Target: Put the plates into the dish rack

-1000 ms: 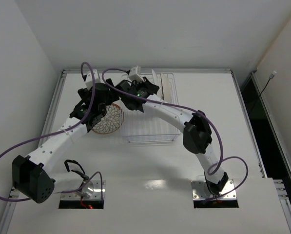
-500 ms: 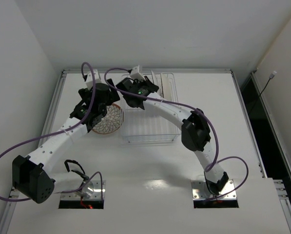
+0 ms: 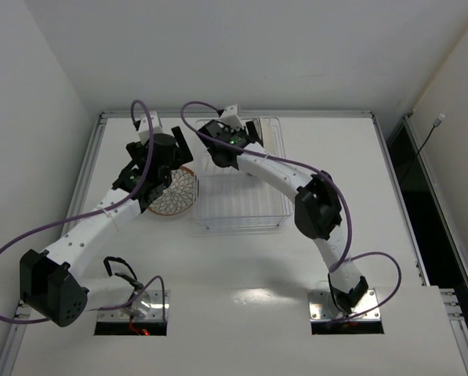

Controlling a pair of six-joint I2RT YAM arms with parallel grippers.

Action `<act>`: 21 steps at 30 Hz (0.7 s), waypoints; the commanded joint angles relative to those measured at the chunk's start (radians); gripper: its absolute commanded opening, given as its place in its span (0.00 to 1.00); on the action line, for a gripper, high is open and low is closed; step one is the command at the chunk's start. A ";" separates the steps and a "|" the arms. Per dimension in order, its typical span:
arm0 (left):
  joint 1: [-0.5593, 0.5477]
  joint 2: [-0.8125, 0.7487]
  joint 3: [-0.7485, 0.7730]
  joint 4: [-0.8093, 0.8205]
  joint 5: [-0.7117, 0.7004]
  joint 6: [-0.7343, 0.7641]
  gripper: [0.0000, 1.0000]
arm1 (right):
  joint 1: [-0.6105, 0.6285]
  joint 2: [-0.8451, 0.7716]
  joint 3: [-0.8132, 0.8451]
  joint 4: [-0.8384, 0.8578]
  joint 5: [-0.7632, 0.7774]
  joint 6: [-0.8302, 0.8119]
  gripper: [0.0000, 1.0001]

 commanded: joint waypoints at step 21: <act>-0.004 -0.018 -0.013 0.040 -0.055 -0.047 1.00 | 0.057 -0.959 -0.808 0.396 -0.529 0.135 0.76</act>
